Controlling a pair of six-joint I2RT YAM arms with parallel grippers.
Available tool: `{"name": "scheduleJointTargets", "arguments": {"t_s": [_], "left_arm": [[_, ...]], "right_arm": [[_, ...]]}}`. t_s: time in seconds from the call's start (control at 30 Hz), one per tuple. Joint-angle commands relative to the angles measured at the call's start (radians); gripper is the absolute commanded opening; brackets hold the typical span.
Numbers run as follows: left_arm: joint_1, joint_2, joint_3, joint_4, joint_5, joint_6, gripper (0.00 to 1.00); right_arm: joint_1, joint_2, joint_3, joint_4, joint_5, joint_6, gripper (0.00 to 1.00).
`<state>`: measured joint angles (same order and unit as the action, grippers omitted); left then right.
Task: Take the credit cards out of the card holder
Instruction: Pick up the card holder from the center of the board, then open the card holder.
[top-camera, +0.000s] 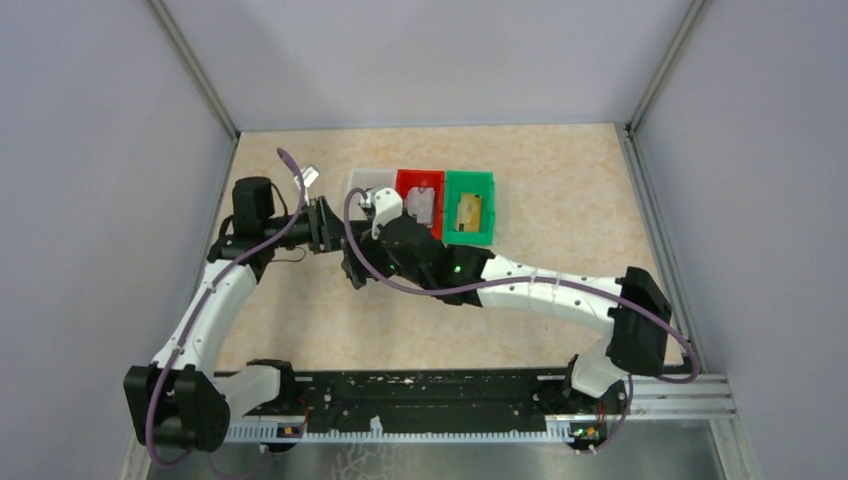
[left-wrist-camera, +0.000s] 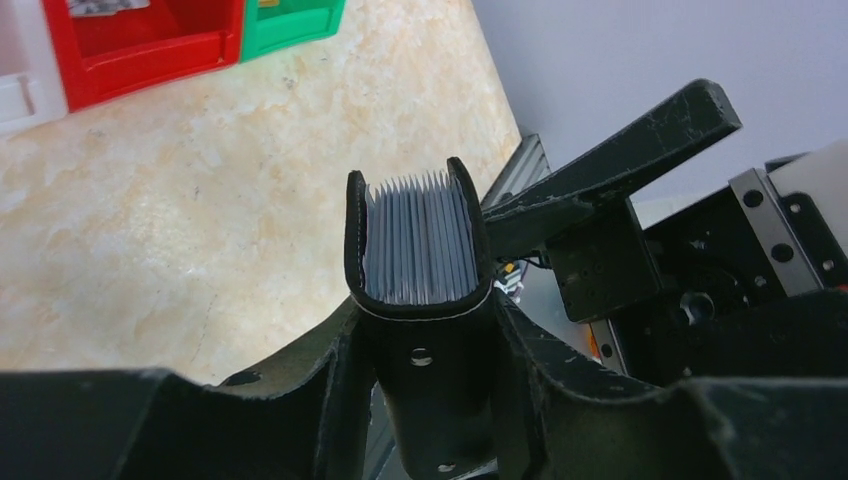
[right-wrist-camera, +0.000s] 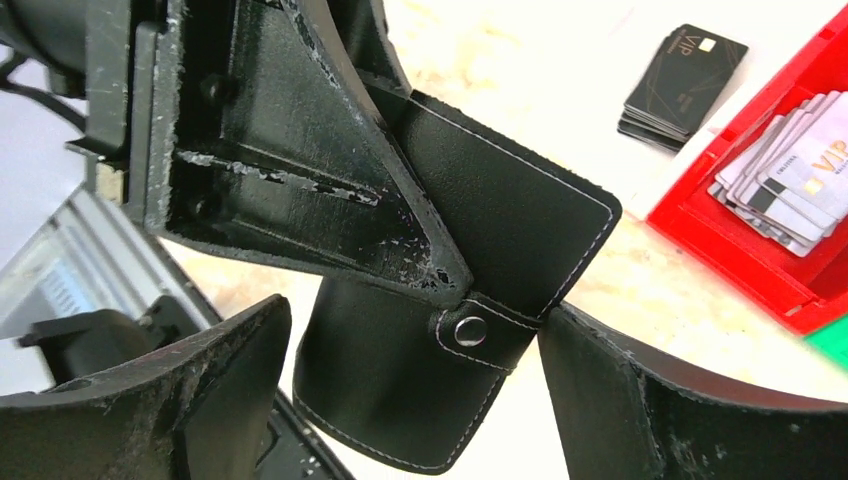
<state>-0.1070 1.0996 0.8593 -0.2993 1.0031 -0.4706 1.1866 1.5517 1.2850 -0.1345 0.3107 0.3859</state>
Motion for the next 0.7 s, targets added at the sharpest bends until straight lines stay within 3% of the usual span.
{"name": "scheduleJointTargets", "arguments": {"t_s": [0.0, 0.27, 0.4, 0.67], "left_arm": [[-0.010, 0.019, 0.103, -0.068, 0.101, 0.077, 0.02], [-0.010, -0.019, 0.175, -0.206, 0.211, 0.330, 0.00], [-0.010, -0.041, 0.181, -0.285, 0.263, 0.433, 0.00], [-0.010, -0.107, 0.244, -0.362, 0.401, 0.495, 0.00]], "right_arm": [[-0.034, -0.165, 0.006, 0.061, -0.146, 0.052, 0.90], [-0.137, -0.365, -0.091, 0.034, -0.269, 0.145, 0.89], [-0.144, -0.352, -0.022, -0.028, -0.328, 0.151, 0.89], [-0.160, -0.297, 0.015, -0.053, -0.472, 0.161, 0.94]]}}
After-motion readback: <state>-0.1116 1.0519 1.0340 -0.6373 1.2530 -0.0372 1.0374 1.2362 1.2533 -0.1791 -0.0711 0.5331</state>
